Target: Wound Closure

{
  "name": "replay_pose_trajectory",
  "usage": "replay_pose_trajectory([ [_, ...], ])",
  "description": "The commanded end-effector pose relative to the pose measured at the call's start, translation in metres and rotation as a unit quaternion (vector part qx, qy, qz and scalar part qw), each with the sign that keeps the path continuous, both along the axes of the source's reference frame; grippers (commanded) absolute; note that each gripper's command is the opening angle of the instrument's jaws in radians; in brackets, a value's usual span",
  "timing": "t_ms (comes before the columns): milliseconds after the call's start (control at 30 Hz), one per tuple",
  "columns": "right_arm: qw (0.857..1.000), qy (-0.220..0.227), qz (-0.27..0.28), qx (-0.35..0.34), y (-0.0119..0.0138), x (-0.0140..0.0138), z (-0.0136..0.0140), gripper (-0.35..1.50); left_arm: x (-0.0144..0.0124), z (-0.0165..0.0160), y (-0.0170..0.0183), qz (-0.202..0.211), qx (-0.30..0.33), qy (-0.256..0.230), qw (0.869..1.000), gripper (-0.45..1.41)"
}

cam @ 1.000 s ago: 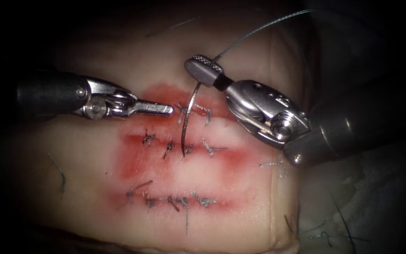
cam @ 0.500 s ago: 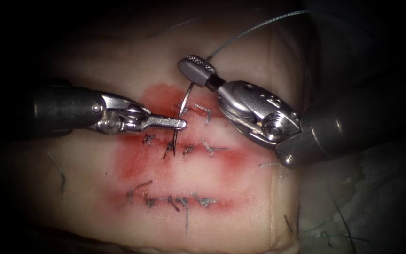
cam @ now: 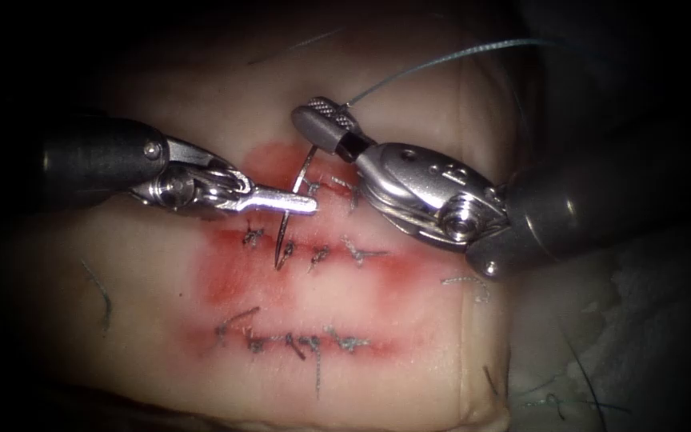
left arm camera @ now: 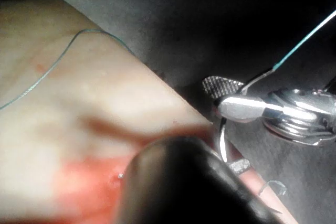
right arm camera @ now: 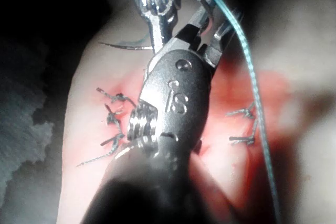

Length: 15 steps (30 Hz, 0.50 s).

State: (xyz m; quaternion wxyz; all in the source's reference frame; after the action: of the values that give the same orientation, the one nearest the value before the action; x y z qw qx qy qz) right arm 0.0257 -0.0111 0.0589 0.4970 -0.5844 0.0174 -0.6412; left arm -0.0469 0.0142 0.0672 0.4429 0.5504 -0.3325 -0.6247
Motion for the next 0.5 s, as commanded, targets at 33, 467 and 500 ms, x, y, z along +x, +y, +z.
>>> replay_pose_trajectory([
  [33,1.0,0.002,0.0,0.0,-0.0003,0.0006,0.0001,1.13,-0.0005,0.0003,0.0006,-0.006,0.008,-0.008,1.0,-0.45],
  [467,0.999,0.034,-0.021,-0.016,-0.0003,-0.0001,-0.0001,1.16,-0.0002,0.0004,0.0,-0.022,0.045,-0.062,0.997,-0.45],
  [500,0.999,0.042,-0.029,-0.014,-0.0003,-0.0002,-0.0001,1.18,-0.0003,0.0004,0.0,-0.021,0.045,-0.062,0.997,-0.45],
])
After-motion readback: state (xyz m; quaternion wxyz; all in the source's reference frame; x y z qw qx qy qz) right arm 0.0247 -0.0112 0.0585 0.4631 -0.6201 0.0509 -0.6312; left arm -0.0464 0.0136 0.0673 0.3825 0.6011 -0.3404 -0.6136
